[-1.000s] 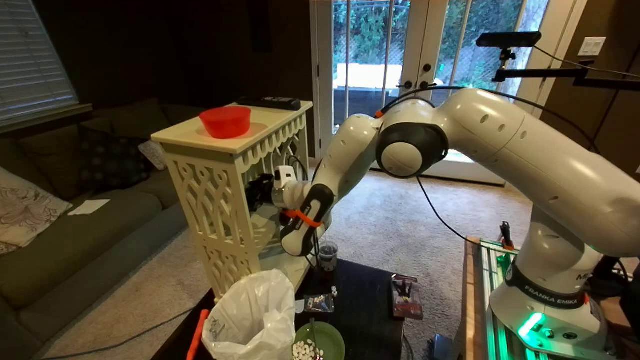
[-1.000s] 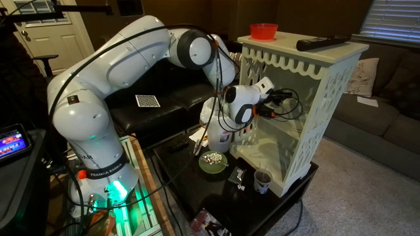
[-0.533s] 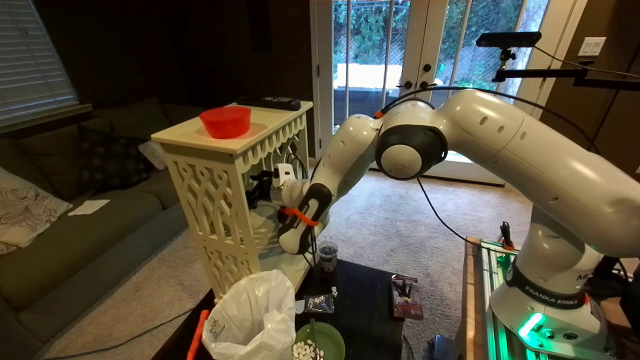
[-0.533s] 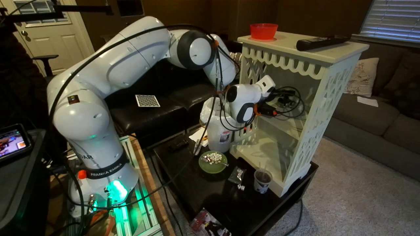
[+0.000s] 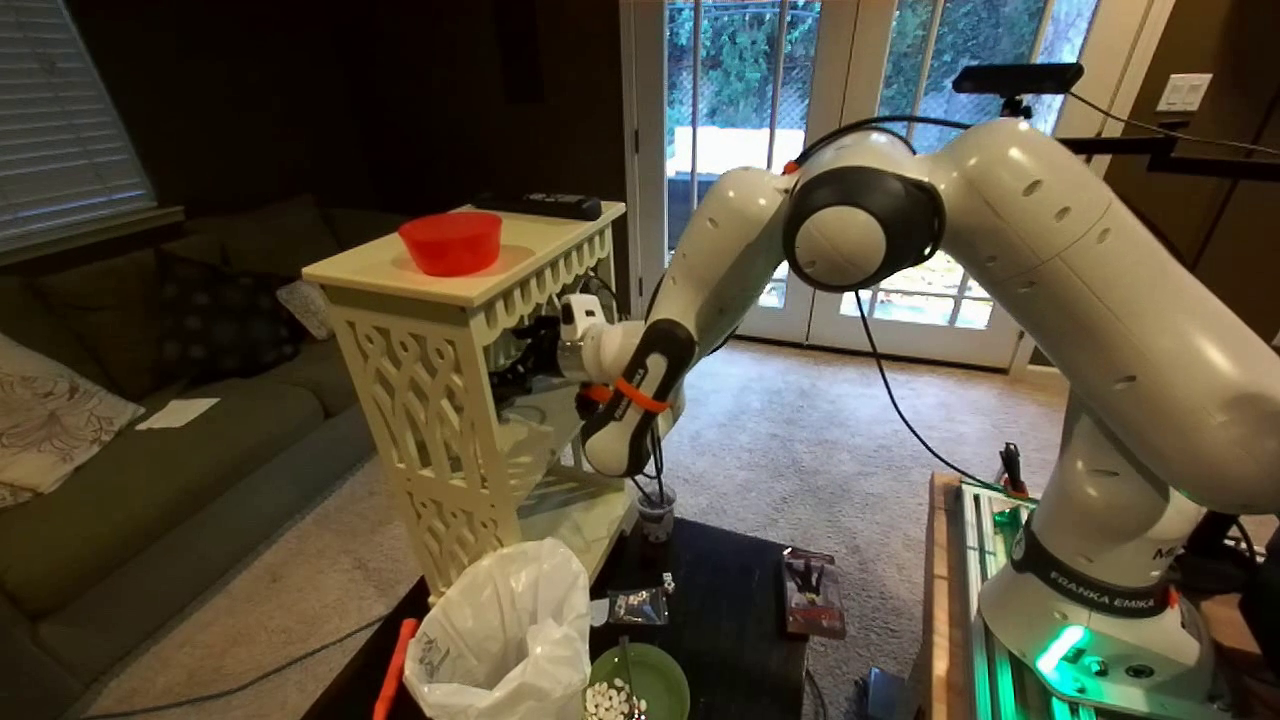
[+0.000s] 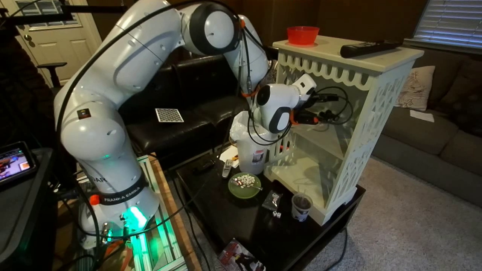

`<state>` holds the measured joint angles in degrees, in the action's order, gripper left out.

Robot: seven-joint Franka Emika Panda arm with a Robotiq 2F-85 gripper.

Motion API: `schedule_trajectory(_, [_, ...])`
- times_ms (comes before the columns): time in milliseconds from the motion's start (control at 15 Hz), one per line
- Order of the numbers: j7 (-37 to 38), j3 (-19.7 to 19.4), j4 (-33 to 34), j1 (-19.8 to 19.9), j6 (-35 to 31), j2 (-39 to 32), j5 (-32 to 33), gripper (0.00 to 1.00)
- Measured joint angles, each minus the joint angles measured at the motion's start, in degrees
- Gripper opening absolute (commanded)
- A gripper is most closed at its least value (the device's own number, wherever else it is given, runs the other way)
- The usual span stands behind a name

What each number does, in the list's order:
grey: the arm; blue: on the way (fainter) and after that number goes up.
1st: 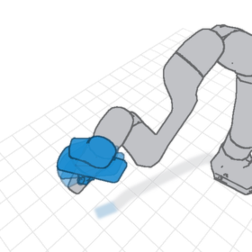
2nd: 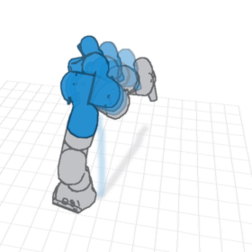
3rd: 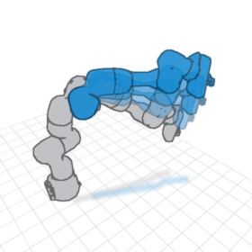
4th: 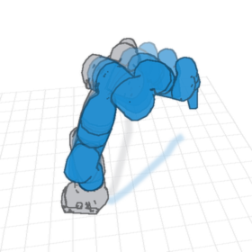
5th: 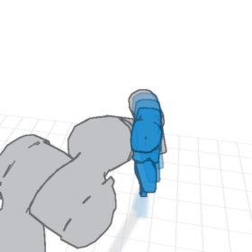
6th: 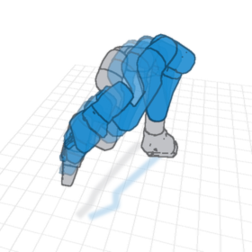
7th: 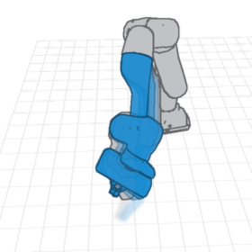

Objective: Put the toy car on the topmost cupboard shelf

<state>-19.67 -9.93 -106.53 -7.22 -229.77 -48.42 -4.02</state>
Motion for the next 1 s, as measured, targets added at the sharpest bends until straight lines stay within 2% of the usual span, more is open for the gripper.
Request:
schedule_trajectory(267, [-2.2, -1.9, -11.3, 0.1, 5.8, 7.9, 3.1, 1.00])
schedule_trajectory(667, [-4.1, -2.1, -29.4, 1.5, 11.3, 21.1, 16.2, 1.00])
schedule_trajectory(1000, [-12.9, -2.9, -45.3, 1.2, 11.8, 34.8, 16.7, 1.00])
